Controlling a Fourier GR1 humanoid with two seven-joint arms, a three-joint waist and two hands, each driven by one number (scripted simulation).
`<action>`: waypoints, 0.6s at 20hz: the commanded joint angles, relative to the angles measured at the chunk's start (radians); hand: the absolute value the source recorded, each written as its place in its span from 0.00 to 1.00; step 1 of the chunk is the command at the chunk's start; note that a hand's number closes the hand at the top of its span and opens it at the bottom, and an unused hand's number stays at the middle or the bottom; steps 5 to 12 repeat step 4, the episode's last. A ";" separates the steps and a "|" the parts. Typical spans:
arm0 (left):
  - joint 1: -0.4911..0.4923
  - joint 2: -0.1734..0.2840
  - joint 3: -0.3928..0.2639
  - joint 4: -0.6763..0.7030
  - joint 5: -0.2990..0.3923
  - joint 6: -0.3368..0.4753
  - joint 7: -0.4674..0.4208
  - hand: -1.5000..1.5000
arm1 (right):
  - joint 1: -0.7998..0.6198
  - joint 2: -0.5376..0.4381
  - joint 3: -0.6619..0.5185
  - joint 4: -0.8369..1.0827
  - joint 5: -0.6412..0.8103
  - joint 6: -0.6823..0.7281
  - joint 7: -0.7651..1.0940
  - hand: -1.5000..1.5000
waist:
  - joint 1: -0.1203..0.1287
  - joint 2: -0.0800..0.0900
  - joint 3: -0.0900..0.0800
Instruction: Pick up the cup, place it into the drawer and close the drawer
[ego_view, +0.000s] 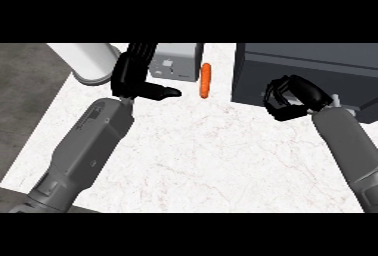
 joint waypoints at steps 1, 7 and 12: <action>0.007 0.000 0.002 -0.013 0.007 -0.010 0.005 0.00 | -0.168 -0.100 -0.083 0.032 0.009 -0.130 0.075 1.00 | 0.036 0.017 -0.016; 0.006 0.002 0.004 -0.025 0.012 -0.019 0.008 0.00 | -0.170 -0.120 -0.079 0.019 0.002 -0.091 0.089 1.00 | 0.043 0.015 -0.017; 0.006 0.002 0.004 -0.025 0.012 -0.019 0.008 0.00 | -0.170 -0.120 -0.079 0.019 0.002 -0.091 0.089 1.00 | 0.043 0.015 -0.017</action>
